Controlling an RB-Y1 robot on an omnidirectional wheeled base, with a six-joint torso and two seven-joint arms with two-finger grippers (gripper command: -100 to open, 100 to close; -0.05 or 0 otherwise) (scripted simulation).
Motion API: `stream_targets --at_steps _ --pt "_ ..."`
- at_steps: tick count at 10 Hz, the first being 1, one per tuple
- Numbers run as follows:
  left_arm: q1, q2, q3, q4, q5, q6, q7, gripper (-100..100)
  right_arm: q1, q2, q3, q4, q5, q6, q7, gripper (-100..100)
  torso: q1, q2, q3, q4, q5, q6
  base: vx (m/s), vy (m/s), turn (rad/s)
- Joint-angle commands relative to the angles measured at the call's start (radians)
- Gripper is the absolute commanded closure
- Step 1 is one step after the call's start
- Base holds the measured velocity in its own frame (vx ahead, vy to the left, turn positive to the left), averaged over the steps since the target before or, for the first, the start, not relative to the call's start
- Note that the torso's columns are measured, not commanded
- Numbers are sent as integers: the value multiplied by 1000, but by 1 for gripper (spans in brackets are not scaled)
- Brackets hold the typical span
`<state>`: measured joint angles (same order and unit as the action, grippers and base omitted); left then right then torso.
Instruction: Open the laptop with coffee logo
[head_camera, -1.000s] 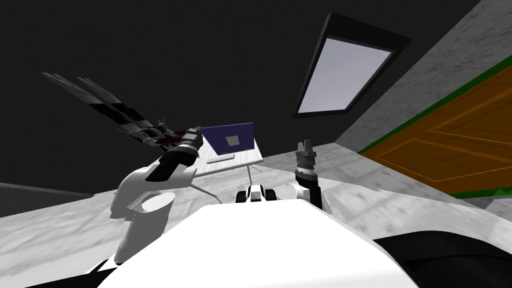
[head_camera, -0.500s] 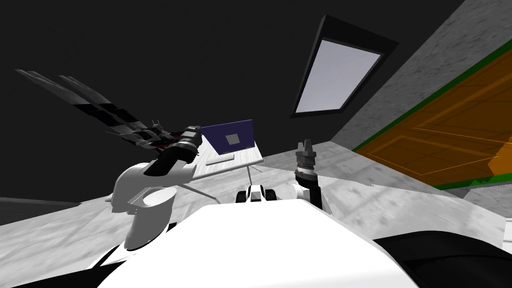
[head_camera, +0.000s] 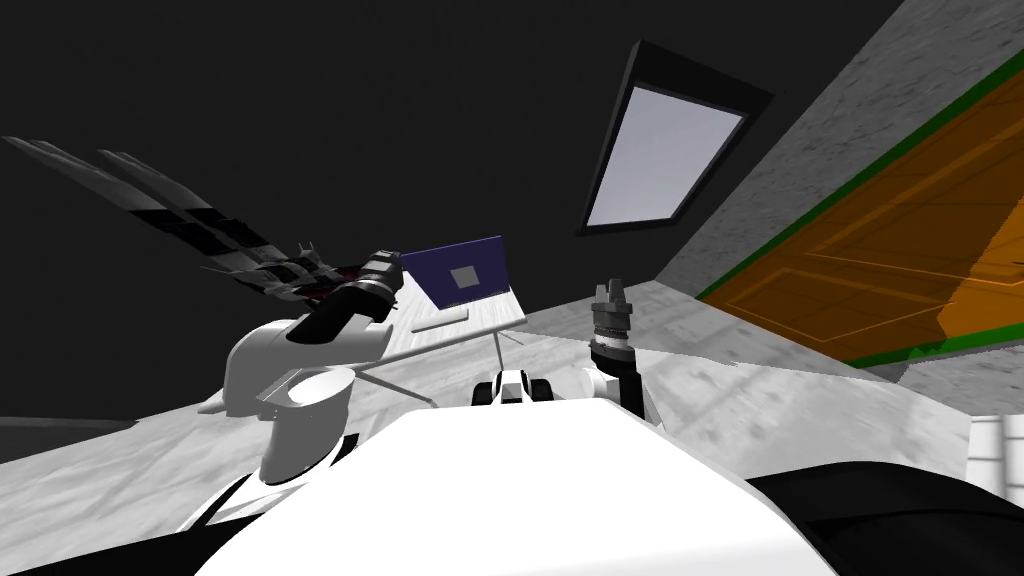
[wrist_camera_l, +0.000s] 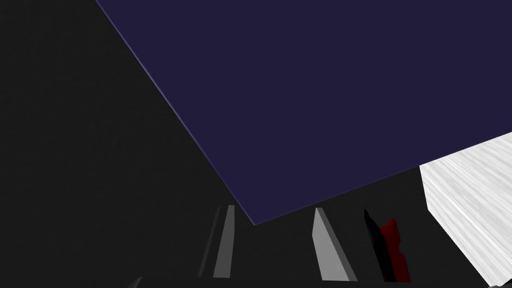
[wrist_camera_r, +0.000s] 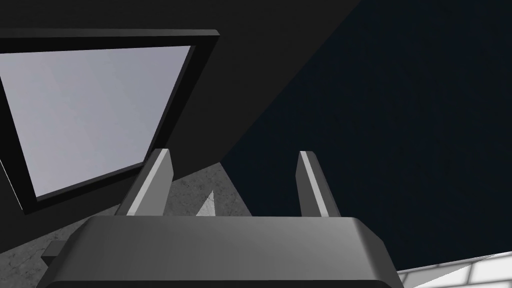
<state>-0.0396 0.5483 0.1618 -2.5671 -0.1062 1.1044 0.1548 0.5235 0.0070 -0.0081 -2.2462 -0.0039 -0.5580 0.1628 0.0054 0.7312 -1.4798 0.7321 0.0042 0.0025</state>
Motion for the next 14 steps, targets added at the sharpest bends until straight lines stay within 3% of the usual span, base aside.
stream_targets --at_steps 1,2,3,6,7,10,11,14 --pt "-17 -2 -6 1 4 75 -9 100 0 0 0 0 0 0 0 0 -1 -1 -1 0 0 -1 -4 29 -2" --pt "-17 -2 -6 1 4 91 -9 100 0 0 0 0 0 0 0 0 0 -2 -1 -1 1 -3 0 1 11" --pt "-66 -1 -6 1 13 116 -23 100 0 0 0 0 0 0 0 0 1 -2 -1 -2 2 -4 -7 27 -155" --pt "-66 -1 -6 1 13 187 -23 100 0 0 0 0 0 0 0 0 0 0 1 -1 1 -4 3 31 -38" --pt "-115 1 -6 0 21 220 -38 100 0 0 0 0 0 0 0 0 1 0 1 -2 3 -4 -5 28 -145" --pt "-115 1 -6 0 21 283 -38 100 0 0 0 0 0 0 0 0 0 -2 0 -3 3 -4 -1 28 -39" --pt "-164 2 -5 0 29 316 -52 100 0 0 0 0 0 0 0 0 1 -2 0 -4 4 -4 -9 20 -158" --pt "-164 2 -5 0 29 379 -52 100 0 0 0 0 0 0 0 0 1 -2 0 -3 3 -4 -2 27 -38"
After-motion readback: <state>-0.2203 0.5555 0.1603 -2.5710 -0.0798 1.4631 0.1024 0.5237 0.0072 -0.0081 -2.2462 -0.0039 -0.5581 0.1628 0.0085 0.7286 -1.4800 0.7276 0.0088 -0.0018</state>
